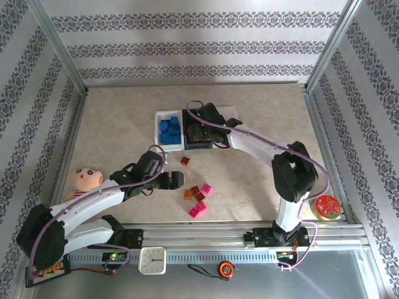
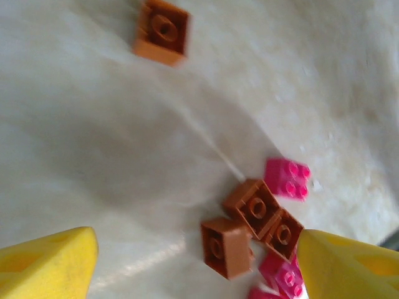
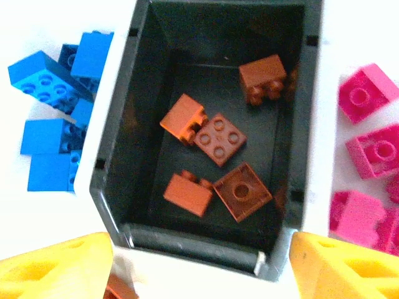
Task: Sort the legos into containers by color
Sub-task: Place the lego in the container, then pick up the lego from the middle-left of the table.
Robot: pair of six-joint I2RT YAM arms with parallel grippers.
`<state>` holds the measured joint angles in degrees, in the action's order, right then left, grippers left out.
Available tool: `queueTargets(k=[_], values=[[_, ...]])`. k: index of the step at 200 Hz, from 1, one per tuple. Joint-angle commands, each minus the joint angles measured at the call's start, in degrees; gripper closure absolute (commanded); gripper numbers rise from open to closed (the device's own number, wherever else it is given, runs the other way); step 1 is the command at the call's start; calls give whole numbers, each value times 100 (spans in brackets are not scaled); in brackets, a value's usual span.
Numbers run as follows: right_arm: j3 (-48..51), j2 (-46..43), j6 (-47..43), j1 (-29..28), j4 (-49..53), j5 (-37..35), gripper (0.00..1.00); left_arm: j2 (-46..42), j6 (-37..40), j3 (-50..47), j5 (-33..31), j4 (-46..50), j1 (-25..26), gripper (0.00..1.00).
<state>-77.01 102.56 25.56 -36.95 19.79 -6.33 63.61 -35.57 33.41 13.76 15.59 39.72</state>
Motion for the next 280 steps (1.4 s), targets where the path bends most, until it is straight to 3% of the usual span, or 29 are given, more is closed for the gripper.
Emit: queueTargets(k=[1,37,98,131,199,221,254,280], values=[[552,-423,137,43,-226,46,25,313,335,183,2,-41,489,21],[1121,-864,201,135,-343,57,25,842,337,288,-180,-38,1020,31],[1599,-1383,248,235,-428,78,24,1551,239,384,15,-550,1094,36],[1880,-1644,256,253,-441,71,24,1835,301,528,24,-554,1090,51],[2491,-2295,334,344,-475,-8,24,1304,192,344,-95,-288,1090,81],[2706,-2582,375,398,-465,-22,24,1018,202,437,-292,18,1081,84],[3154,-3118,476,417,-432,8,24,812,658,1131,-537,501,640,84],[3497,-3517,568,417,-342,39,24,1297,1051,2113,-619,526,86,84]])
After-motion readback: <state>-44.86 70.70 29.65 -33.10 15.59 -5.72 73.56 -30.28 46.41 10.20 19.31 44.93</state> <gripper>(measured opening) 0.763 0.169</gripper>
